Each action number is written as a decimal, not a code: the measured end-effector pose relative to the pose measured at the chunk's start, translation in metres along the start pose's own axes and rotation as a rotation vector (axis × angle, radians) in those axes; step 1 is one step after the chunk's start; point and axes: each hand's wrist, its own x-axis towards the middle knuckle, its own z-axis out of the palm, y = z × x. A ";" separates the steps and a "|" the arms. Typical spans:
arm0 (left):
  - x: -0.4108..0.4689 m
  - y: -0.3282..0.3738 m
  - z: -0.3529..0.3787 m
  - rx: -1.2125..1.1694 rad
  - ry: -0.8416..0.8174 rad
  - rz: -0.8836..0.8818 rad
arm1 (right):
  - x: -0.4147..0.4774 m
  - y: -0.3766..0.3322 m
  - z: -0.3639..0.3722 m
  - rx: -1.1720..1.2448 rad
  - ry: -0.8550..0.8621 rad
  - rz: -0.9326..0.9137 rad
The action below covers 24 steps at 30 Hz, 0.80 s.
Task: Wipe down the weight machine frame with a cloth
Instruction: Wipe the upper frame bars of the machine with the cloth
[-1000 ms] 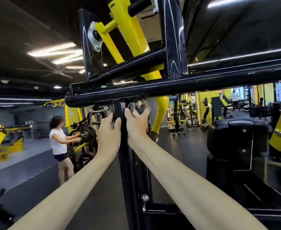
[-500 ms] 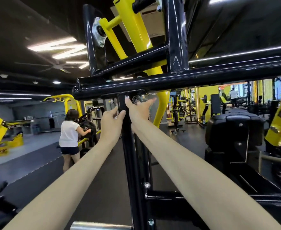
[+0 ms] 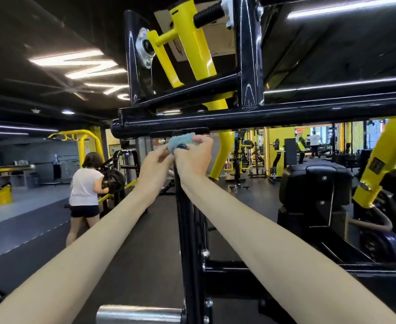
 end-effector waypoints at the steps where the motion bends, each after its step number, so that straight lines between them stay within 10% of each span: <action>1: -0.003 -0.003 0.001 -0.088 0.048 -0.044 | -0.006 0.000 0.002 -0.019 -0.020 0.004; 8: -0.008 -0.015 -0.007 -0.731 0.032 -0.500 | -0.009 -0.011 0.014 -0.105 -0.282 0.257; 13: 0.007 -0.038 -0.020 -0.606 0.160 -0.790 | 0.005 -0.011 0.011 -0.396 -0.098 0.072; 18: 0.032 -0.046 -0.008 -0.285 0.451 -0.576 | 0.008 -0.025 0.006 -0.664 -0.005 -0.023; 24: 0.000 -0.002 0.046 -0.270 0.312 -0.279 | 0.018 -0.012 0.003 -0.687 0.051 -0.069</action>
